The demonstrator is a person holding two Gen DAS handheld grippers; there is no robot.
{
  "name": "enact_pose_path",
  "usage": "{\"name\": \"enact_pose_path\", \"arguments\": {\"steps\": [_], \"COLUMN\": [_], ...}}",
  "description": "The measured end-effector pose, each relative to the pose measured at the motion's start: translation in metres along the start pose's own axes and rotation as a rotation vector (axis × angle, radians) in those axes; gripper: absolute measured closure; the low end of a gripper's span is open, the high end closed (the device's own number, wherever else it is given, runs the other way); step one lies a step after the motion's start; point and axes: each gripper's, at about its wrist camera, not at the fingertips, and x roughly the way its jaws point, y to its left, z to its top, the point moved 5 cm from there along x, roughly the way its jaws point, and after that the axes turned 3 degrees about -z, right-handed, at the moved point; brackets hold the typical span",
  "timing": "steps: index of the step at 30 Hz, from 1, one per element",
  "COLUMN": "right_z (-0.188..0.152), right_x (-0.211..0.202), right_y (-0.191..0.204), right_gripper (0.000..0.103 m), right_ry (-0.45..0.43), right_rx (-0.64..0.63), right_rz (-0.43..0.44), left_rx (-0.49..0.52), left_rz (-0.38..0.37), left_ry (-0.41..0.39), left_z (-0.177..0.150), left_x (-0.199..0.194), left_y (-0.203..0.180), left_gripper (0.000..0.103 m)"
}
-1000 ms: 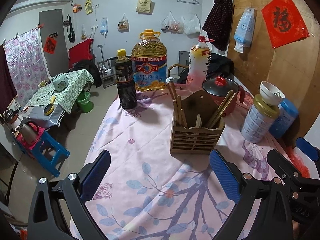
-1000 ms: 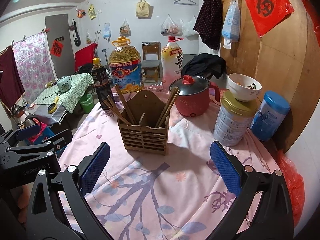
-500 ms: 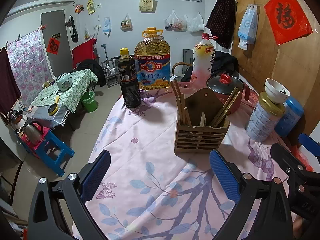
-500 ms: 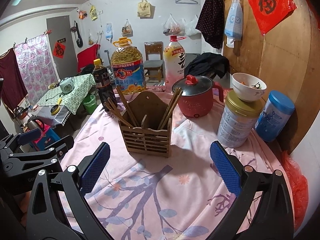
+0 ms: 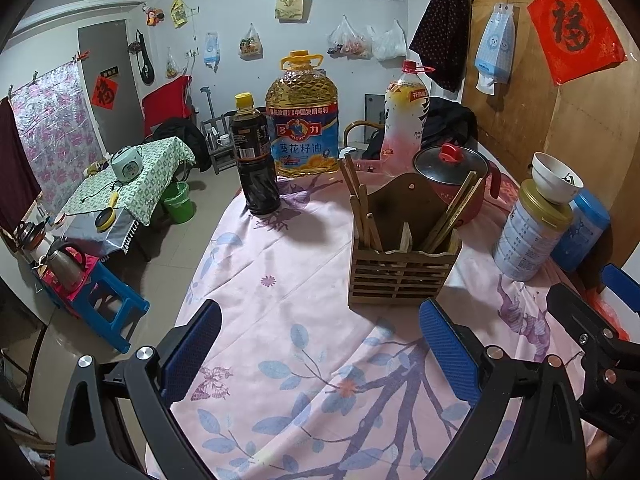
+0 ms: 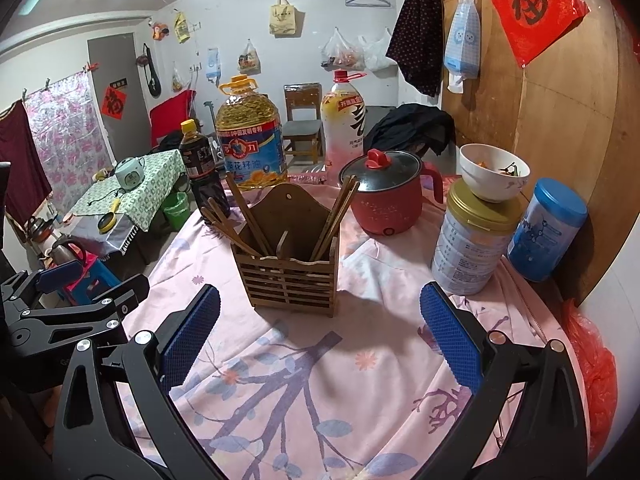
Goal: Organize utensils
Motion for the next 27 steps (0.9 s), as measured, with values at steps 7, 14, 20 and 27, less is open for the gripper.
{"name": "enact_pose_path", "arguments": {"steps": [7,14,20,27], "right_z": [0.0001,0.0002,0.0013,0.0019], "right_x": [0.0001,0.0001,-0.0002,-0.0002], "right_y": [-0.0006,-0.0006,-0.0015,-0.0027], "right_gripper": [0.006,0.006,0.006,0.006], "right_ry": [-0.001,-0.002,-0.004,-0.003], "right_rx": [0.000,0.000,0.001,0.002], "right_rz": [-0.001,0.001,-0.002,-0.002], "left_rx": [0.002,0.003,0.007,0.008], "left_rz": [0.002,0.005,0.008,0.019], "left_ry": [-0.001,0.001,0.003,-0.002], "left_z": [0.0004,-0.0012,-0.0019,-0.0046], "left_x": [0.0000,0.0029,0.0034,0.0014], "left_y": [0.0002,0.0024,0.0037,0.0082], "left_gripper": [0.006,0.006,0.006,0.006]}}
